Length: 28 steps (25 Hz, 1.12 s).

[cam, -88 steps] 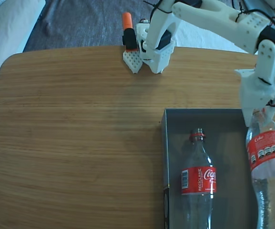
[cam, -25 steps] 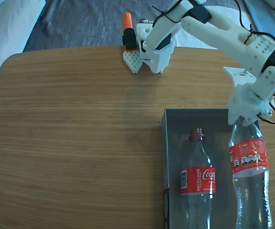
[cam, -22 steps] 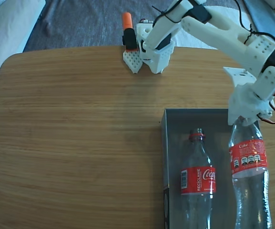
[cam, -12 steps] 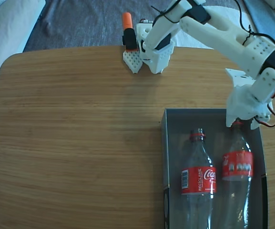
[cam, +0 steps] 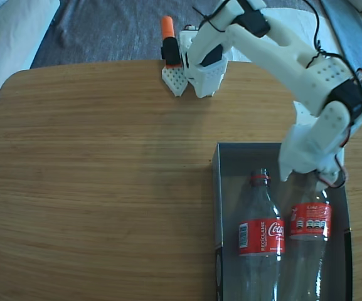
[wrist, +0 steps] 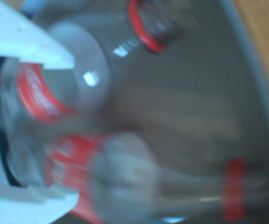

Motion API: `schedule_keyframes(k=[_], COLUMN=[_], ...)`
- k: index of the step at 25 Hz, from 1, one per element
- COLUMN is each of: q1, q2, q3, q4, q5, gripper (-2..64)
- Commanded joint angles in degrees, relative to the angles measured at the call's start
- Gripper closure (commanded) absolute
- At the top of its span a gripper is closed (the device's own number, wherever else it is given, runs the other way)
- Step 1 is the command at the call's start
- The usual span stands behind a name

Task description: Grasp the bottles and put them in the box.

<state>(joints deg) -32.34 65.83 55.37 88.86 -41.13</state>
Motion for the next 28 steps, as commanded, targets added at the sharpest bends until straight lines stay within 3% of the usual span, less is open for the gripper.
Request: schedule_keyframes(k=[1,8,14,22,25,28], q1=[3.3,8.1,10.2,15.1,17.1,19.0], q2=[5.5,11.0,14.9,20.0,21.5,24.3], q3=[-3.3,-3.0,-3.0,-2.7,-1.4,1.5], q4=[-0.4,-0.2,-0.4,1.0,2.5,1.9], q5=[3.9,12.7,27.1,40.3,46.6,47.4], gripper=[31.5,32.1,39.8,40.0,46.6,57.8])
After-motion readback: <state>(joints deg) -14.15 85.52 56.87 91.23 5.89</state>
